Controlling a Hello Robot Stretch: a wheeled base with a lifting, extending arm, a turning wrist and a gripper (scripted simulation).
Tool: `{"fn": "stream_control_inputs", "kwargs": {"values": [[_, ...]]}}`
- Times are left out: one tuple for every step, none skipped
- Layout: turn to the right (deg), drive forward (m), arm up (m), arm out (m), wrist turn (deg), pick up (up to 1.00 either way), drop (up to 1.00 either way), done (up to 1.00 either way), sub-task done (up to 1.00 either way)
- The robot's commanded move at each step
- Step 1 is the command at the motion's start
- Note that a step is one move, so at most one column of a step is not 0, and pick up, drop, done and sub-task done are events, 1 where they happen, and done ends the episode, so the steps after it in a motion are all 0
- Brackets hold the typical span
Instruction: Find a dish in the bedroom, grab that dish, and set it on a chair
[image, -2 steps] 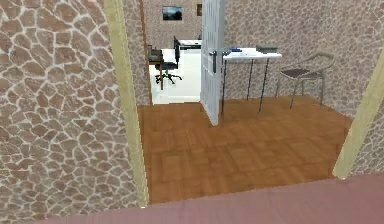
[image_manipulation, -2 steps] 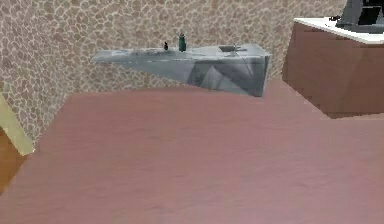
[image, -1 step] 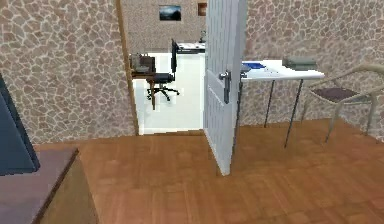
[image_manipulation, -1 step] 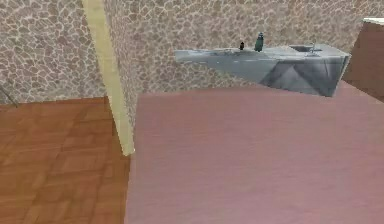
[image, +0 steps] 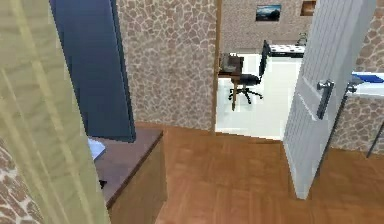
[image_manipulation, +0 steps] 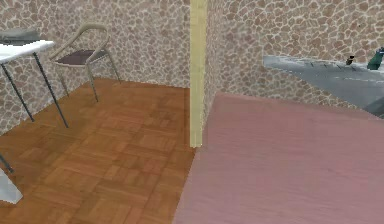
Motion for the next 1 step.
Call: {"fn": "stream_control_inputs", "kwargs": {"values": [[0.0, 0.05, 0.00, 0.00, 0.0, 0.00, 0.00, 0.00, 0.00]]}}
